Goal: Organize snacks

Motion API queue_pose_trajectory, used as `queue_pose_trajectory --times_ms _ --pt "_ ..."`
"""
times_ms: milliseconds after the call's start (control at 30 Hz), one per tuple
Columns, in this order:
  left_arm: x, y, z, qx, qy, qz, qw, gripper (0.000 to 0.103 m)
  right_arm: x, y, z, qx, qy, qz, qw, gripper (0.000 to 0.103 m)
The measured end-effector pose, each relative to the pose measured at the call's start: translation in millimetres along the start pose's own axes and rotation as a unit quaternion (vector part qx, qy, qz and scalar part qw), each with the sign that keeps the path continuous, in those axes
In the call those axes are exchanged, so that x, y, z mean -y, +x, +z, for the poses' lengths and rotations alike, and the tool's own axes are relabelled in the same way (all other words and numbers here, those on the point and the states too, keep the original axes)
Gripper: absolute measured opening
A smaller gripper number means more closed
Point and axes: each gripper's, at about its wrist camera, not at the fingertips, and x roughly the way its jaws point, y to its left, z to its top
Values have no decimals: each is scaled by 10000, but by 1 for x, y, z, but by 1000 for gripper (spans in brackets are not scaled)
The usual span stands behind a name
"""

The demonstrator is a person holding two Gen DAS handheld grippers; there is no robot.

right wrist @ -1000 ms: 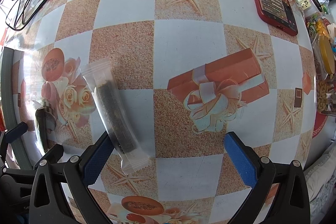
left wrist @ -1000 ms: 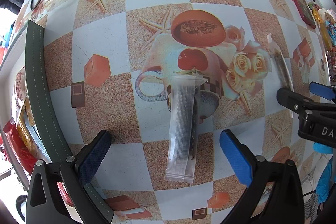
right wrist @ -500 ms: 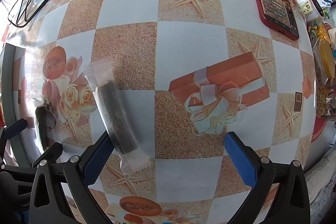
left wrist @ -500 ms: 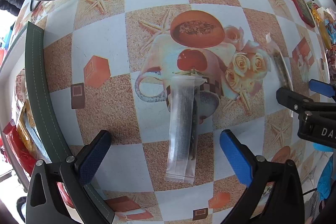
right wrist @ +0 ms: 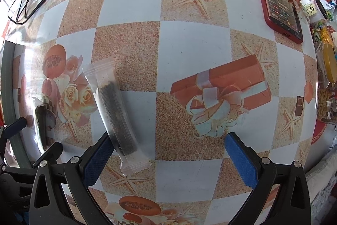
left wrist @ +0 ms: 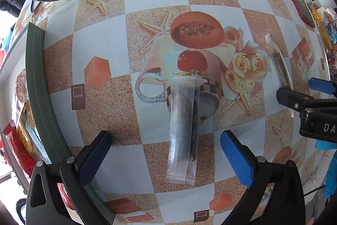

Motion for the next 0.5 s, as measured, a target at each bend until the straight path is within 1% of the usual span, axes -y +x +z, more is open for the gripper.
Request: queue_pose_trajectory --times_ms 267,500 --pt "0 0 -1 10 -7 0 10000 103 -1 1 9 30 -53 -2 10000 103" --pt "0 -1 -1 45 3 2 10000 103 -1 0 1 118 -44 -1 9999 103"
